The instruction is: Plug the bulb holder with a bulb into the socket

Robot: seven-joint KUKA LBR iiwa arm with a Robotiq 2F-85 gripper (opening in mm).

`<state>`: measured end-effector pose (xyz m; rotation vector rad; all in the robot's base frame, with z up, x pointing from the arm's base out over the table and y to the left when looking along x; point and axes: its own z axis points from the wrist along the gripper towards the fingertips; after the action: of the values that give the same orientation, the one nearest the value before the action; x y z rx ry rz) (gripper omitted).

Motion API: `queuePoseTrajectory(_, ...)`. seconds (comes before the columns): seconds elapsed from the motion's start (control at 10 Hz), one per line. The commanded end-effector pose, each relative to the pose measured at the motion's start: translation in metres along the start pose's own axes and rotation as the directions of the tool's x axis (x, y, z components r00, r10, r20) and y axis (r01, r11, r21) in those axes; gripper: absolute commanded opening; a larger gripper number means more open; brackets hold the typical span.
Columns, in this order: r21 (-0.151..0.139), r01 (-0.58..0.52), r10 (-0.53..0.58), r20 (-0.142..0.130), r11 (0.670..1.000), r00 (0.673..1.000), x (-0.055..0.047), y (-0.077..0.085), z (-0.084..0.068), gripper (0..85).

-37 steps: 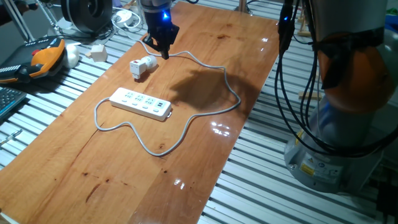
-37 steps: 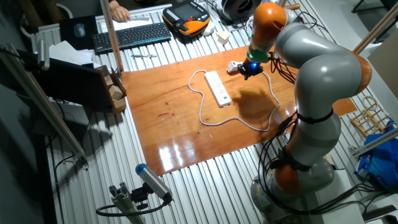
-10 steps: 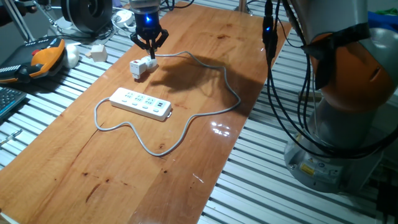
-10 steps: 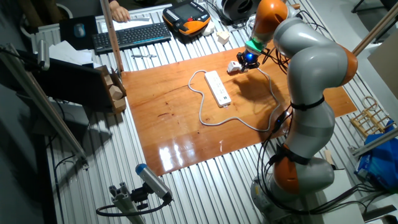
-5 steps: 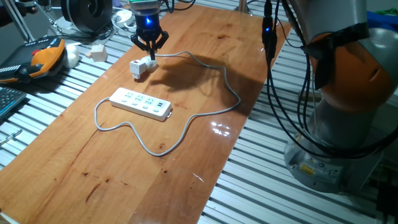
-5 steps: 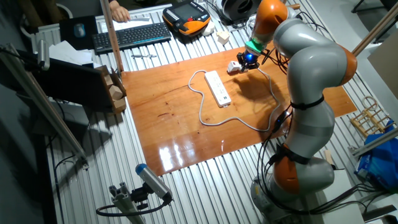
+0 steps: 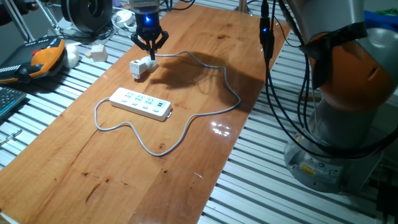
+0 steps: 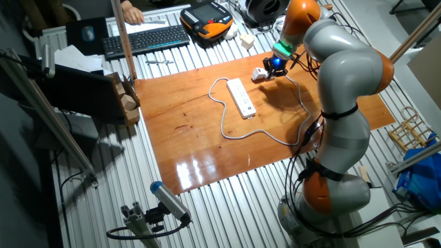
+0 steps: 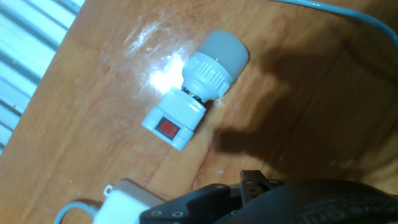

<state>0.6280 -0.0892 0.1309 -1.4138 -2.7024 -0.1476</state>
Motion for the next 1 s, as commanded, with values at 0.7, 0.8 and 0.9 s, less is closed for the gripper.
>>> queuePoseTrajectory(0.7, -0.103, -0.365, 0.365, -0.019, 0.925, 0.931, -0.001, 0.0005, 0.0003, 0.0)
queuePoseTrajectory(0.8, -0.103, -0.366, 0.366, -0.019, 0.925, 0.93, -0.004, 0.0018, 0.001, 0.0)
queuePoseTrajectory(0.9, -0.097, -0.368, 0.369, -0.008, 0.925, 0.929, -0.0068, 0.0029, 0.0019, 0.0)
